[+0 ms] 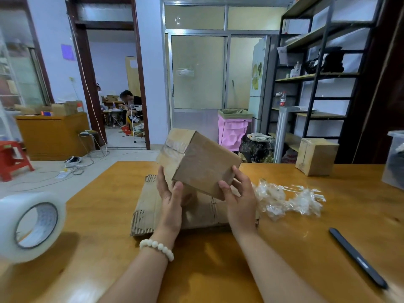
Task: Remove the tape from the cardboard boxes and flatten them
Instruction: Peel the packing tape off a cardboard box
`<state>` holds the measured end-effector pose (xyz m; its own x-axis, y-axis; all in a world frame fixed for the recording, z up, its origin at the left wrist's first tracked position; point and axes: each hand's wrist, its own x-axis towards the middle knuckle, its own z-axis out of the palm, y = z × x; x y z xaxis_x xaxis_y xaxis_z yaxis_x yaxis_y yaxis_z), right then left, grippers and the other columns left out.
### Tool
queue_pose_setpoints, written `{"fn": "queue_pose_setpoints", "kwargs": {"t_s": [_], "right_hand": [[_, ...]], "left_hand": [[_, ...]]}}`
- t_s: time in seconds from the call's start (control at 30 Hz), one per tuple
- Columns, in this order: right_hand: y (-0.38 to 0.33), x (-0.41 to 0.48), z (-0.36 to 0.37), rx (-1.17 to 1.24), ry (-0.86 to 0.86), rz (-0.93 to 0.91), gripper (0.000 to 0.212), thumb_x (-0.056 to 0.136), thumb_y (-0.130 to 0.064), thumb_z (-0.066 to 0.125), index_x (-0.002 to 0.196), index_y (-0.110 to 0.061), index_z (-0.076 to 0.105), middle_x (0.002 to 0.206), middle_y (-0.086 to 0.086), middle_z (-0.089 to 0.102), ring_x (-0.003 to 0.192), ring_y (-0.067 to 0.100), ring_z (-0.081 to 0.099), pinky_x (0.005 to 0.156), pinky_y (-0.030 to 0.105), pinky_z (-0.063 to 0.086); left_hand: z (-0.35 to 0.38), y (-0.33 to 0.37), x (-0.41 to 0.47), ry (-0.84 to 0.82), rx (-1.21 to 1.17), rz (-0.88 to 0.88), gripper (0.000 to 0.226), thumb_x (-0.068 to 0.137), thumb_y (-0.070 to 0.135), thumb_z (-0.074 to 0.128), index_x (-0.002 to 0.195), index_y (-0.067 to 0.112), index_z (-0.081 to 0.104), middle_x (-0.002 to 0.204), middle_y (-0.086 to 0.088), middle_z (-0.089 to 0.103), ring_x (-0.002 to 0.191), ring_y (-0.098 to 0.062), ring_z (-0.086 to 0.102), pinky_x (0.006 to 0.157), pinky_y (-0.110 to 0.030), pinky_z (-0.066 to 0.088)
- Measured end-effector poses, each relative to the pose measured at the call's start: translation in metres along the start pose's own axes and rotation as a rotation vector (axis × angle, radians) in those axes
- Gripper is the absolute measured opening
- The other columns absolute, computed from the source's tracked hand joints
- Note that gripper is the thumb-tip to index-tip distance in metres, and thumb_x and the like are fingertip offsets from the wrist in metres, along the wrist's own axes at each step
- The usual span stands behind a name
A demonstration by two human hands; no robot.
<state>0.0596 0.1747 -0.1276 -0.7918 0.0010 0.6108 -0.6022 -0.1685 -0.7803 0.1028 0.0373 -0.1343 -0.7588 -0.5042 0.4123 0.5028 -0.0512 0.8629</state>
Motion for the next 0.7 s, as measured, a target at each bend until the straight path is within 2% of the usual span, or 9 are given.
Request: {"fn": "queue_pose_setpoints", "kwargs": {"t_s": [0.1, 0.2, 0.27, 0.37, 0.4, 0.47, 0.53, 0.63, 0.7], "right_hand": [[0.0035, 0.0010, -0.0029, -0.031, 0.046, -0.033, 0.033, 0.084, -0.018, 0.069, 0.102, -0.041, 0.053, 0.110, -0.011, 0.055, 0.109, 0.014, 0.056, 0.075, 0.017, 0.054], [0.0028, 0.0005, -0.0048, -0.095, 0.040, -0.108, 0.030, 0.083, -0.009, 0.070, 0.096, -0.031, 0.054, 0.104, -0.011, 0.053, 0.102, 0.010, 0.055, 0.071, 0.007, 0.049], [0.0043, 0.0002, -0.0061, -0.123, 0.047, -0.125, 0.022, 0.083, -0.010, 0.069, 0.094, -0.024, 0.056, 0.103, -0.015, 0.051, 0.099, 0.005, 0.054, 0.073, 0.008, 0.049], [0.0099, 0.0026, -0.0082, -0.212, 0.057, -0.125, 0.012, 0.084, -0.020, 0.068, 0.089, -0.024, 0.058, 0.097, -0.020, 0.053, 0.096, 0.007, 0.055, 0.081, 0.027, 0.052], [0.0112, 0.0027, -0.0085, -0.244, 0.049, -0.139, 0.010, 0.084, -0.020, 0.069, 0.087, -0.022, 0.059, 0.096, -0.021, 0.054, 0.095, 0.005, 0.054, 0.082, 0.026, 0.051], [0.0117, 0.0012, -0.0086, -0.324, 0.040, -0.186, 0.010, 0.083, -0.014, 0.071, 0.080, -0.012, 0.061, 0.097, -0.014, 0.057, 0.090, 0.003, 0.052, 0.082, 0.007, 0.042], [0.0112, -0.0003, -0.0087, -0.409, 0.043, -0.223, 0.011, 0.082, -0.011, 0.071, 0.078, -0.005, 0.063, 0.100, 0.001, 0.061, 0.087, 0.004, 0.049, 0.077, -0.002, 0.036], [0.0115, -0.0009, -0.0097, -0.465, 0.043, -0.241, 0.015, 0.083, -0.014, 0.071, 0.090, -0.003, 0.062, 0.097, 0.003, 0.057, 0.083, 0.006, 0.052, 0.076, 0.014, 0.048], [0.0113, -0.0013, -0.0090, -0.484, 0.040, -0.239, 0.025, 0.085, -0.015, 0.069, 0.104, -0.003, 0.058, 0.099, 0.003, 0.056, 0.090, 0.012, 0.053, 0.077, 0.023, 0.049]], "left_hand": [[-0.0012, -0.0032, 0.0027, -0.013, -0.087, -0.013, 0.060, 0.079, 0.044, 0.052, 0.136, 0.050, 0.033, 0.138, 0.003, 0.047, 0.117, -0.012, 0.056, 0.083, -0.043, 0.057], [-0.0007, -0.0028, 0.0034, -0.007, -0.147, -0.016, 0.064, 0.079, 0.031, 0.048, 0.141, 0.030, 0.035, 0.130, -0.002, 0.051, 0.114, -0.021, 0.057, 0.070, -0.037, 0.058], [-0.0009, -0.0018, 0.0028, -0.017, -0.128, -0.030, 0.064, 0.079, 0.032, 0.048, 0.142, 0.030, 0.034, 0.129, 0.000, 0.052, 0.114, -0.021, 0.058, 0.073, -0.041, 0.059], [0.0001, -0.0011, 0.0007, -0.005, -0.057, -0.053, 0.063, 0.080, 0.043, 0.052, 0.139, 0.034, 0.032, 0.131, 0.000, 0.049, 0.114, -0.021, 0.058, 0.080, -0.046, 0.058], [0.0001, -0.0011, 0.0001, 0.007, -0.031, -0.056, 0.066, 0.080, 0.050, 0.056, 0.138, 0.033, 0.030, 0.132, -0.001, 0.047, 0.115, -0.022, 0.057, 0.081, -0.046, 0.058], [0.0000, -0.0017, -0.0007, 0.030, 0.038, -0.078, 0.073, 0.081, 0.062, 0.063, 0.136, 0.030, 0.028, 0.134, -0.005, 0.044, 0.115, -0.023, 0.055, 0.086, -0.048, 0.057], [0.0011, -0.0008, -0.0017, 0.045, 0.098, -0.096, 0.067, 0.080, 0.058, 0.057, 0.134, 0.030, 0.027, 0.131, -0.003, 0.045, 0.116, -0.022, 0.054, 0.089, -0.047, 0.055], [0.0007, -0.0019, -0.0024, 0.042, 0.174, -0.079, 0.065, 0.079, 0.054, 0.053, 0.133, 0.029, 0.028, 0.125, 0.005, 0.045, 0.117, -0.020, 0.052, 0.092, -0.049, 0.054], [-0.0004, -0.0038, -0.0018, 0.044, 0.212, -0.067, 0.064, 0.080, 0.054, 0.054, 0.134, 0.030, 0.029, 0.134, 0.001, 0.041, 0.121, -0.021, 0.050, 0.094, -0.050, 0.053]]}}
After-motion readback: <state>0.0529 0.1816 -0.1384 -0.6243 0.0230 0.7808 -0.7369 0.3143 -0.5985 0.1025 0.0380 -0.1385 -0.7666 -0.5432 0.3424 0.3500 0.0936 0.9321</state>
